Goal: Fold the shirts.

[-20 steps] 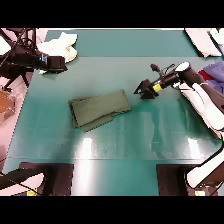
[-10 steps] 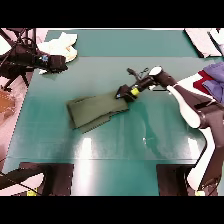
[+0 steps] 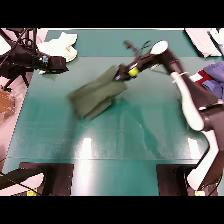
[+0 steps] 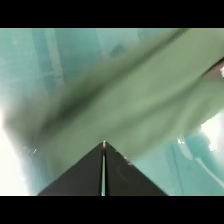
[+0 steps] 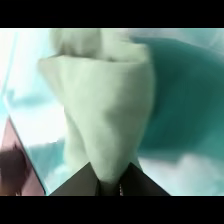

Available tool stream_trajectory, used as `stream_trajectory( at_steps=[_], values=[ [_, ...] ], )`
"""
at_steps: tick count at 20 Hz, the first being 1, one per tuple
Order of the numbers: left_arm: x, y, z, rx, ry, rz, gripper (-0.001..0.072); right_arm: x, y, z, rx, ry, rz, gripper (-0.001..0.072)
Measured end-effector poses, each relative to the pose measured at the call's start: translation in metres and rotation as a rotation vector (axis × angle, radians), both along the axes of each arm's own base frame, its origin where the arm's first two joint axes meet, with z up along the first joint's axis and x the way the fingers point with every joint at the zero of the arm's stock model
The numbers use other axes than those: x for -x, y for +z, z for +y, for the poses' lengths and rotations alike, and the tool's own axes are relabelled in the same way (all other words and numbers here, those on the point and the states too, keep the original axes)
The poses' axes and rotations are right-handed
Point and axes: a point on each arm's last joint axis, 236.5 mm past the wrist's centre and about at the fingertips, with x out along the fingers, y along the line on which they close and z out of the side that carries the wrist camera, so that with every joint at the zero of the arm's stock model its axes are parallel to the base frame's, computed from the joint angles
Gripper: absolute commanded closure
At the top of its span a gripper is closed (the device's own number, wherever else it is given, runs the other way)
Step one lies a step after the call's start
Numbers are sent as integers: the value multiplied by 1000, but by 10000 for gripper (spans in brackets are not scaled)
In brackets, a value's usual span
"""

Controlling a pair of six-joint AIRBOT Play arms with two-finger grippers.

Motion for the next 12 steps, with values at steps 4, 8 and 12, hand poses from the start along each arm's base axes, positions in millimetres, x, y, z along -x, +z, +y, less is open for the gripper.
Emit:
stream_trajectory(
  at_steps=[4, 8, 12],
  values=[
    [6, 0, -7, 30, -17, 24, 681, -58, 82, -143, -41, -391, -97, 693],
    [11, 4, -18, 80, -36, 42, 681, -74, 165, -330, -118, -881, -182, 693],
    [10, 11, -27, 129, -41, 32, 681, -10, 180, -478, -143, -1242, -89, 693]
  ],
)
